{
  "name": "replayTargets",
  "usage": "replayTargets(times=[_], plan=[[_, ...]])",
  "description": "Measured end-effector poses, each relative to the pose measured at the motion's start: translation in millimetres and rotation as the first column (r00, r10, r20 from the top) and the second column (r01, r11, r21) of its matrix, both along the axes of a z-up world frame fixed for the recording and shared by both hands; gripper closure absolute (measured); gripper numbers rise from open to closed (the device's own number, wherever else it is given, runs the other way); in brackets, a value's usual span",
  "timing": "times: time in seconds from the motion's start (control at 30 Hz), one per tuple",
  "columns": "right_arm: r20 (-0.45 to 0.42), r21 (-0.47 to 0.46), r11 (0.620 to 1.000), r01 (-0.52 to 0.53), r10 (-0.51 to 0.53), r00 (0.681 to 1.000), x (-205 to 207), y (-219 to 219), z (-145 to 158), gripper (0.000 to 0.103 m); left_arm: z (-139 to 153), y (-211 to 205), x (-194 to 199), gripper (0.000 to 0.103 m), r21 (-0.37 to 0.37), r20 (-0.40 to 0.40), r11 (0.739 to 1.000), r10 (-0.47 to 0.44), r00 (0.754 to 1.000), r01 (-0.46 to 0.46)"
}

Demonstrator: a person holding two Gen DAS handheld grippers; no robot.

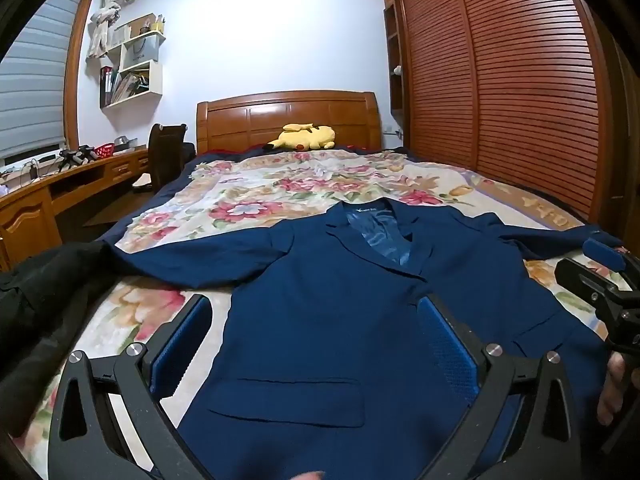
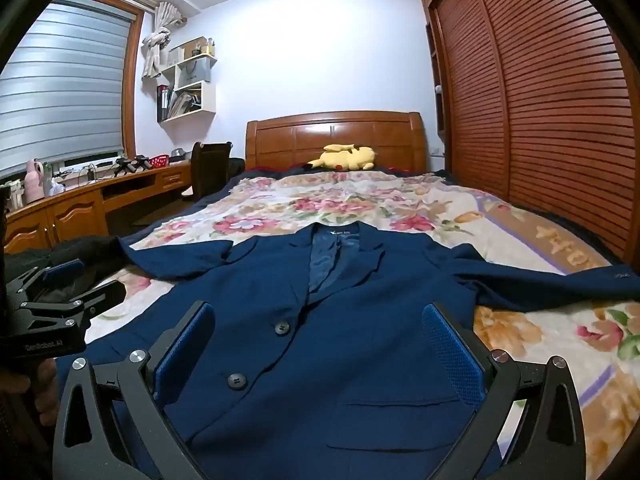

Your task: Fold large clothes

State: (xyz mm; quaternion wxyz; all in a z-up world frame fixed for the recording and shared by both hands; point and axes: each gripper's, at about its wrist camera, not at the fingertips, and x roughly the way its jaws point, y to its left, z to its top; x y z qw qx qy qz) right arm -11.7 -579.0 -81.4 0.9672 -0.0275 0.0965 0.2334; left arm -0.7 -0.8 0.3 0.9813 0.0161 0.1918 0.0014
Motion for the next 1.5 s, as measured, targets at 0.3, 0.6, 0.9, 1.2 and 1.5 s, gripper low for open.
replayTargets(times=[0.3,0.6,0.9,1.2,1.5], plan=[[-0.001,-0.004,1.0,0.001,-0.001,1.0,-2.9,-1.5,2.8,0.0,0.3,0.3,-0.4,0.0,-0.005,-0.001,1.0,0.004,1.0,-0.004],[-0.002,-0.02,1.0,0.007,-0.007,1.0,0.3,0.9,0.9,0.0,0.1,0.3,-0.2,0.0,-0.005,-0.001,1.0,0.005,1.0,-0.005],[-0.002,-0.016,1.0,0.013,-0.013,1.0,0.6,0.0,1.9,0.0,0.3,0.5,-0.4,0.0,-0.005,-0.001,1.0,0.005,1.0,-0.005],[0.0,-0.016,1.0,0.015,-0.015,1.0,0.2,-0.7,1.2,0.0,3.9,0.2,-0.1,0.0,-0.004,0.0,1.0,0.006,1.0,-0.006],[0.0,-0.018,1.0,0.014,-0.014,1.0,-0.1,-0.5,0.9,0.0,3.9,0.3,-0.3,0.0,-0.005,0.002,1.0,0.005,1.0,-0.005]])
